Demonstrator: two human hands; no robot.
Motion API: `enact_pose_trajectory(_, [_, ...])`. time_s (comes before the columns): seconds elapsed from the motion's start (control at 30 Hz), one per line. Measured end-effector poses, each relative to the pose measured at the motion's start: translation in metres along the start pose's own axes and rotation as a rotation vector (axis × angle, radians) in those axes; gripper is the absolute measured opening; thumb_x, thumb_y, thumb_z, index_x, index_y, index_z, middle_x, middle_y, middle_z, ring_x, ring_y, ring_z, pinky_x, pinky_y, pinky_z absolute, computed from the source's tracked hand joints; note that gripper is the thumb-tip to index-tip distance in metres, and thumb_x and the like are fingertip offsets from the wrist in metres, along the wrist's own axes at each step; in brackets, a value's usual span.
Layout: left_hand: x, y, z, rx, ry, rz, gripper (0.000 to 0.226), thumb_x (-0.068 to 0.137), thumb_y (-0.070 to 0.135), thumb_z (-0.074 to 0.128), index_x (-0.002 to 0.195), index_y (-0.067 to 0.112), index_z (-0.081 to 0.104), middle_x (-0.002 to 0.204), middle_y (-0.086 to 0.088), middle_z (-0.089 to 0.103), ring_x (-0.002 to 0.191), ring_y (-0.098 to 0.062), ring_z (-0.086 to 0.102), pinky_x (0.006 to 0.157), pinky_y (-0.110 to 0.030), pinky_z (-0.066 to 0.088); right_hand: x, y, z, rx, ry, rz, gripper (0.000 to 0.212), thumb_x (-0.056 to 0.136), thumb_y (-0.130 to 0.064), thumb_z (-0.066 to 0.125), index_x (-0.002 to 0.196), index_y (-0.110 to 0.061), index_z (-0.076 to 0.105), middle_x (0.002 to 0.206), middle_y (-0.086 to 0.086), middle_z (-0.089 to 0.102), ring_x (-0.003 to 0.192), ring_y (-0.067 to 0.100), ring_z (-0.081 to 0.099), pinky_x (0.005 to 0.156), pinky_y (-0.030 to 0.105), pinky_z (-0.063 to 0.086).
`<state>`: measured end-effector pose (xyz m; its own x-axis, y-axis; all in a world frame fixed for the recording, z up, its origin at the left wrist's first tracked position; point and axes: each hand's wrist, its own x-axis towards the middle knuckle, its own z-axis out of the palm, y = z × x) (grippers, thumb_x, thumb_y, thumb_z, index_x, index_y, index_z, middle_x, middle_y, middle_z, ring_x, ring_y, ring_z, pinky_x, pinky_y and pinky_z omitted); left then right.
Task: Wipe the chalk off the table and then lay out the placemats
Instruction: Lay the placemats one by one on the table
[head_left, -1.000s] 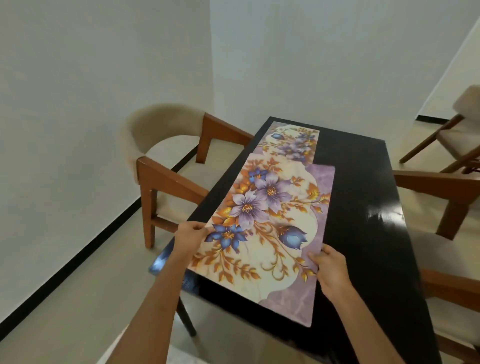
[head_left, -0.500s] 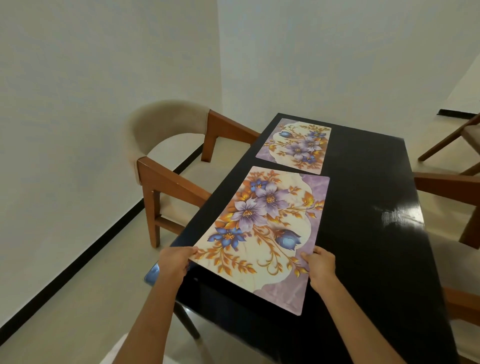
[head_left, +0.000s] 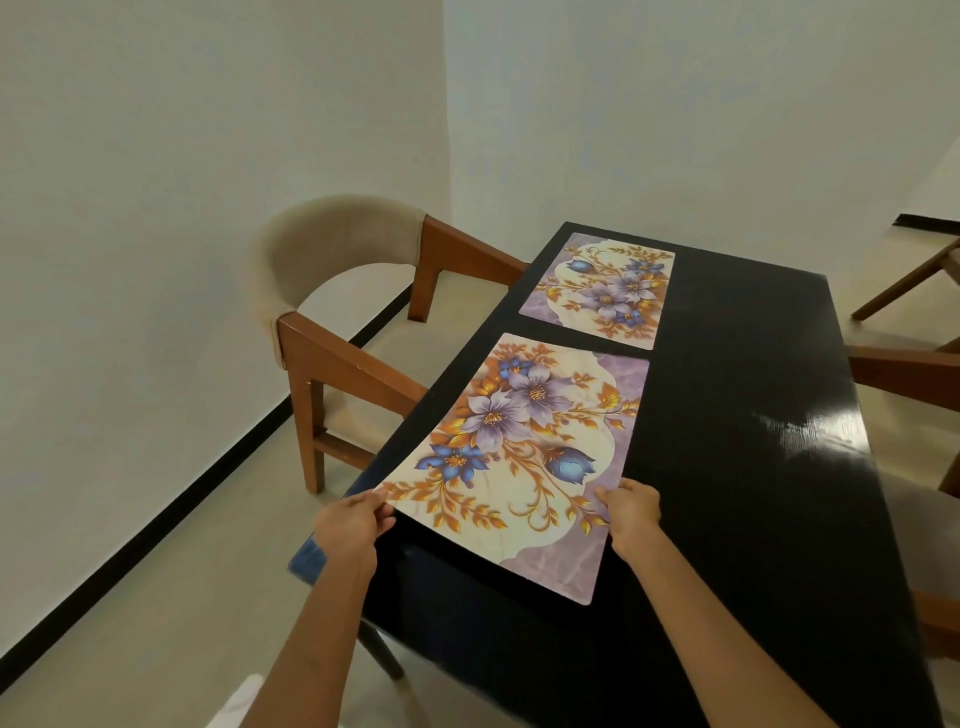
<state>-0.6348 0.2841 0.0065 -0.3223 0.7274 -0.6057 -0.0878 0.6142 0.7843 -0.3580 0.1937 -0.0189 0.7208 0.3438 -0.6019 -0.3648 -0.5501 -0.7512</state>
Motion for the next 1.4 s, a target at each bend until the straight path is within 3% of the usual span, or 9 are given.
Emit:
enact_pose_trajectory(0.23, [0.002,-0.004,0.008,-0.008,0.060,0.010,0.014,0.090,0.015,0.064,0.098,0.004,0.068,0.084,-0.014,0.067,0.069,-0.020,0.064,0.076,-0.031,0.056,0.001,-0.006,-0.002,-0.068,0.052,-0.053,0.024,0.084,-0.006,0.072,0.106,-0.003,0.065,0.103,0.011,0.065,0.097,0.026,0.065,0.084,0.038,0.056])
enact_pose_trajectory(0.33, [0.006,-0.006,0.012,-0.036,0.095,0.011,0.016,0.090,0.014,0.064,0.101,0.004,0.068,0.082,-0.012,0.066,0.069,-0.019,0.064,0.073,-0.030,0.056,0.002,-0.008,-0.003,-0.104,0.063,-0.064,0.022,0.082,-0.010,0.075,0.102,-0.004,0.067,0.095,0.011,0.065,0.086,0.024,0.066,0.083,0.043,0.058])
enact_pose_trajectory(0.53, [0.011,-0.009,0.016,-0.058,0.105,0.008,0.017,0.090,0.014,0.064,0.102,0.003,0.068,0.079,-0.011,0.066,0.064,-0.017,0.064,0.070,-0.029,0.056,0.008,-0.012,-0.006,-0.162,0.117,-0.072,0.024,0.088,-0.005,0.067,0.111,-0.004,0.067,0.110,0.014,0.066,0.098,0.027,0.066,0.086,0.043,0.057])
enact_pose_trajectory(0.9, [0.020,-0.004,0.024,-0.029,0.071,0.001,0.021,0.091,0.012,0.062,0.108,0.002,0.066,0.095,-0.017,0.068,0.078,-0.022,0.069,0.073,-0.030,0.057,0.007,-0.023,0.000,-0.185,0.176,-0.023,0.023,0.087,-0.007,0.068,0.110,-0.004,0.068,0.110,0.014,0.065,0.098,0.025,0.065,0.078,0.033,0.053])
enact_pose_trajectory(1.07, [0.031,0.004,0.025,-0.026,0.025,-0.081,0.022,0.092,0.015,0.061,0.109,0.004,0.067,0.097,-0.016,0.068,0.084,-0.022,0.070,0.080,-0.032,0.058,0.005,-0.027,0.004,-0.197,0.210,0.001,0.021,0.088,-0.008,0.068,0.109,-0.003,0.067,0.104,0.014,0.065,0.080,0.021,0.059,0.069,0.029,0.049])
enact_pose_trajectory(1.17, [0.036,0.004,0.026,-0.020,0.018,-0.105,0.020,0.091,0.014,0.061,0.107,0.003,0.067,0.097,-0.016,0.068,0.085,-0.022,0.071,0.078,-0.032,0.058,0.004,-0.026,0.005,-0.198,0.220,0.015,0.021,0.086,-0.008,0.070,0.107,-0.003,0.067,0.104,0.015,0.066,0.091,0.025,0.065,0.075,0.032,0.053])
enact_pose_trajectory(1.3, [0.038,0.001,0.026,-0.008,0.003,-0.085,0.018,0.091,0.012,0.061,0.106,0.002,0.066,0.097,-0.017,0.067,0.086,-0.024,0.070,0.077,-0.032,0.057,0.003,-0.025,0.006,-0.189,0.241,0.026,0.021,0.085,-0.009,0.072,0.104,-0.001,0.065,0.077,0.008,0.055,0.090,0.025,0.065,0.081,0.035,0.056])
enact_pose_trajectory(1.4, [0.040,-0.002,0.025,0.004,-0.003,-0.072,0.018,0.091,0.011,0.061,0.107,0.002,0.066,0.097,-0.017,0.067,0.085,-0.025,0.070,0.078,-0.033,0.058,0.001,-0.025,0.007,-0.197,0.252,0.021,0.023,0.085,-0.010,0.072,0.104,-0.001,0.064,0.072,0.007,0.050,0.086,0.025,0.064,0.079,0.033,0.054])
